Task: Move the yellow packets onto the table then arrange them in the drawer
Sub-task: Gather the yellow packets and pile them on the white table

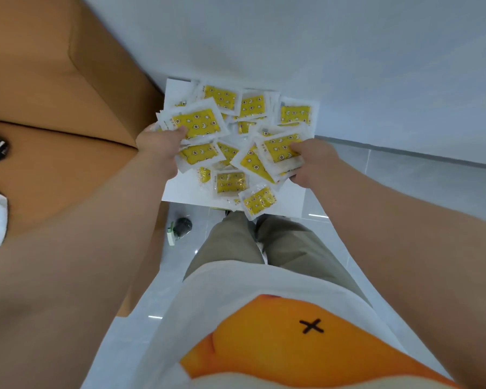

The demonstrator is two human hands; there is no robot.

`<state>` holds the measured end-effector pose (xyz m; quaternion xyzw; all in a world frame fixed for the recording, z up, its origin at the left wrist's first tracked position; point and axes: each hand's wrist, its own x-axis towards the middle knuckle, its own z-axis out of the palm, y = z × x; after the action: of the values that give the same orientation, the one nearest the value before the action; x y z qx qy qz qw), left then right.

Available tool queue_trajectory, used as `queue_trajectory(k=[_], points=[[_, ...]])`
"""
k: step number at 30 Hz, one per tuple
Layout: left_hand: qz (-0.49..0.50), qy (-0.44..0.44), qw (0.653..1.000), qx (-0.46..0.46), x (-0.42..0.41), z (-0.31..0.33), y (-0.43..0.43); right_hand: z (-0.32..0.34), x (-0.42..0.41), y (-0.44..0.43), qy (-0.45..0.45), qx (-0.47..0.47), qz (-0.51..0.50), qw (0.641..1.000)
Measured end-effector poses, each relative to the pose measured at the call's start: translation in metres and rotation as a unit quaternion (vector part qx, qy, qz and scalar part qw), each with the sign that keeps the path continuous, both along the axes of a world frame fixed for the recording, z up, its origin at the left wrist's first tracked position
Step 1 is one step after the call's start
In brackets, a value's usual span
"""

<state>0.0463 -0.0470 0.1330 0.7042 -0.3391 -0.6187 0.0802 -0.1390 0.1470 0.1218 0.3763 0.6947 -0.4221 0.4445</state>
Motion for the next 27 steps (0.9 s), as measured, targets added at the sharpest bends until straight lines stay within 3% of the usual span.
queue_trajectory(k=[9,16,27], points=[[-0.007,0.079,0.997,0.014,0.006,0.060,0.001,0.096,0.022,0.021,-0.018,-0.146,-0.116,0.982],[-0.068,0.132,0.987,0.056,-0.018,0.084,0.004,0.139,0.027,0.050,0.008,-0.222,-0.191,0.956],[-0.269,0.185,0.942,0.080,-0.105,0.146,0.095,0.201,0.041,0.167,0.138,-0.306,-0.342,0.877]])
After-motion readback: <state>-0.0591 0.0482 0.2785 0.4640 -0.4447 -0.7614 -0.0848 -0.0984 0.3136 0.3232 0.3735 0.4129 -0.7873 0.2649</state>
